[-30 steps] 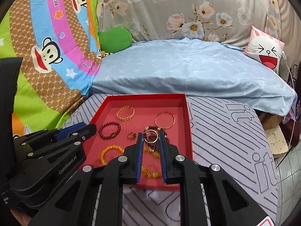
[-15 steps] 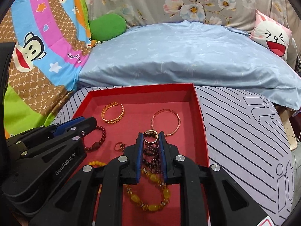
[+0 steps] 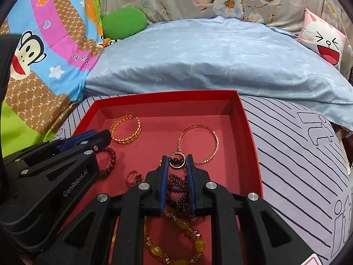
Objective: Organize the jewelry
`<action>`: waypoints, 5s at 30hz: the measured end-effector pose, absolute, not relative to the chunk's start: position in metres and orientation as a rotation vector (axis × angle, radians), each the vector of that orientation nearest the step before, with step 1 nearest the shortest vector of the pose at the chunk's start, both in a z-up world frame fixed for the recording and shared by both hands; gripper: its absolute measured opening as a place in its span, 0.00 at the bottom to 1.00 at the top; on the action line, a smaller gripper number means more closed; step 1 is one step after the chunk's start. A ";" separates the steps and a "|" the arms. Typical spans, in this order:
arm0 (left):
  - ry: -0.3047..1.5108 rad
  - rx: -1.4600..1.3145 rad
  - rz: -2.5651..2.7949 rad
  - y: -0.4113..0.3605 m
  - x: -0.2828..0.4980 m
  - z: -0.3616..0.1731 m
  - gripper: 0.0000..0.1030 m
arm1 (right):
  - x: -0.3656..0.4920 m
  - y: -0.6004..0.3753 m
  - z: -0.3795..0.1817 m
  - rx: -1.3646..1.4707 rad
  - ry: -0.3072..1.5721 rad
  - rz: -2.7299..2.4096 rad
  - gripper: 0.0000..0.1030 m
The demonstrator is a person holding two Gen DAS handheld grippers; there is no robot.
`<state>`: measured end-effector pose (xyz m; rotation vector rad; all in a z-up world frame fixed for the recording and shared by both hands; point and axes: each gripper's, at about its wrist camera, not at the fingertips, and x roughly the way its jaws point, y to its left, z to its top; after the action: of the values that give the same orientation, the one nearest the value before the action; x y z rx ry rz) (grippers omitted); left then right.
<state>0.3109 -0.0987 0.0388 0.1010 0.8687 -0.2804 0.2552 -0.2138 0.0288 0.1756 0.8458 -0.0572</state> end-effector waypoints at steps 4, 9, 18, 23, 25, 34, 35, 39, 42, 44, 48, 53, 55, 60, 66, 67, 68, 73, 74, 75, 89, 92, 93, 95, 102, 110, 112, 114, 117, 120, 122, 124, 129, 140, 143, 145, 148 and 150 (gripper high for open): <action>0.880 0.097 -0.282 -0.099 0.313 0.038 0.16 | 0.256 -0.214 0.028 0.179 0.846 -0.065 0.16; 0.867 0.106 -0.278 -0.099 0.313 0.040 0.17 | 0.256 -0.214 0.030 0.176 0.841 -0.067 0.16; 0.840 0.117 -0.241 -0.098 0.308 0.045 0.45 | 0.248 -0.215 0.038 0.168 0.812 -0.095 0.38; 0.829 0.117 -0.239 -0.096 0.299 0.051 0.45 | 0.239 -0.215 0.045 0.161 0.801 -0.098 0.38; 0.820 0.122 -0.235 -0.095 0.293 0.055 0.45 | 0.232 -0.215 0.047 0.167 0.797 -0.100 0.38; 0.795 0.132 -0.235 -0.090 0.259 0.068 0.45 | 0.197 -0.212 0.060 0.156 0.779 -0.125 0.38; 0.795 0.130 -0.234 -0.089 0.256 0.068 0.45 | 0.191 -0.211 0.062 0.154 0.780 -0.127 0.38; 0.799 0.115 -0.224 -0.079 0.240 0.070 0.45 | 0.174 -0.207 0.065 0.147 0.781 -0.138 0.38; 0.799 0.107 -0.213 -0.072 0.228 0.072 0.45 | 0.160 -0.205 0.068 0.157 0.787 -0.132 0.38; 0.795 0.110 -0.203 -0.067 0.219 0.072 0.45 | 0.152 -0.202 0.070 0.155 0.785 -0.133 0.38; 0.799 0.124 -0.201 -0.063 0.202 0.070 0.45 | 0.136 -0.195 0.073 0.151 0.783 -0.124 0.38; 0.828 0.119 -0.218 -0.058 0.183 0.062 0.49 | 0.121 -0.189 0.073 0.153 0.788 -0.118 0.38; 0.827 0.118 -0.213 -0.055 0.176 0.061 0.56 | 0.115 -0.188 0.072 0.146 0.791 -0.124 0.38; 0.826 0.117 -0.207 -0.046 0.161 0.061 0.60 | 0.097 -0.193 0.071 0.149 0.794 -0.141 0.42; 0.825 0.120 -0.195 -0.040 0.145 0.061 0.76 | 0.083 -0.197 0.075 0.159 0.779 -0.144 0.61; 0.823 0.123 -0.195 -0.040 0.143 0.062 0.80 | 0.081 -0.197 0.076 0.157 0.772 -0.145 0.66; 0.816 0.129 -0.193 -0.041 0.140 0.063 0.81 | 0.078 -0.196 0.076 0.150 0.764 -0.147 0.67; 0.813 0.140 -0.177 -0.039 0.133 0.062 0.88 | 0.072 -0.197 0.076 0.162 0.766 -0.150 0.74; 0.816 0.136 -0.176 -0.038 0.132 0.062 0.88 | 0.072 -0.197 0.076 0.166 0.766 -0.152 0.75; 0.817 0.134 -0.177 -0.037 0.132 0.062 0.89 | 0.071 -0.198 0.075 0.170 0.766 -0.154 0.77; 0.832 0.117 -0.167 -0.024 0.127 0.059 0.92 | 0.065 -0.197 0.069 0.185 0.797 -0.139 0.82; 0.835 0.109 -0.160 -0.020 0.128 0.059 0.92 | 0.065 -0.197 0.067 0.181 0.804 -0.143 0.84; 0.835 0.107 -0.157 -0.020 0.128 0.059 0.92 | 0.064 -0.197 0.067 0.181 0.805 -0.141 0.84; 0.839 0.103 -0.154 -0.018 0.129 0.058 0.92 | 0.064 -0.197 0.066 0.182 0.807 -0.142 0.85; 0.849 0.109 -0.143 -0.018 0.130 0.056 0.93 | 0.065 -0.197 0.061 0.207 0.817 -0.134 0.94; 0.858 0.104 -0.139 -0.017 0.130 0.052 0.93 | 0.064 -0.196 0.061 0.188 0.805 -0.142 0.94; 0.858 0.102 -0.135 -0.016 0.130 0.052 0.93 | 0.064 -0.196 0.060 0.188 0.801 -0.143 0.94; 0.861 0.098 -0.131 -0.016 0.131 0.051 0.93 | 0.064 -0.195 0.060 0.185 0.800 -0.147 0.94; 0.867 0.093 -0.125 -0.015 0.131 0.049 0.93 | 0.064 -0.194 0.060 0.183 0.800 -0.149 0.94; 0.870 0.102 -0.129 -0.016 0.131 0.048 0.93 | 0.065 -0.193 0.059 0.184 0.806 -0.147 0.94; 0.867 0.110 -0.133 -0.017 0.131 0.047 0.93 | 0.066 -0.192 0.059 0.183 0.806 -0.144 0.94; 0.865 0.113 -0.131 -0.017 0.130 0.046 0.93 | 0.066 -0.191 0.058 0.182 0.806 -0.142 0.94; 0.871 0.107 -0.139 -0.017 0.131 0.045 0.93 | 0.066 -0.190 0.057 0.184 0.806 -0.143 0.94; 0.877 0.097 -0.135 -0.016 0.132 0.043 0.93 | 0.066 -0.187 0.053 0.181 0.814 -0.145 0.94; 0.877 0.099 -0.134 -0.017 0.132 0.043 0.93 | 0.066 -0.187 0.052 0.179 0.818 -0.146 0.94; 0.877 0.099 -0.135 -0.017 0.133 0.044 0.93 | 0.066 -0.187 0.052 0.178 0.821 -0.148 0.94; 0.877 0.099 -0.135 -0.017 0.133 0.043 0.93 | 0.067 -0.187 0.052 0.176 0.823 -0.150 0.94; 0.878 0.098 -0.136 -0.017 0.132 0.043 0.93 | 0.067 -0.187 0.052 0.175 0.822 -0.151 0.94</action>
<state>0.1325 -0.0171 0.0434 0.0977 0.8775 -0.1355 0.0667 -0.1871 0.0518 0.1755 0.8222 -0.1511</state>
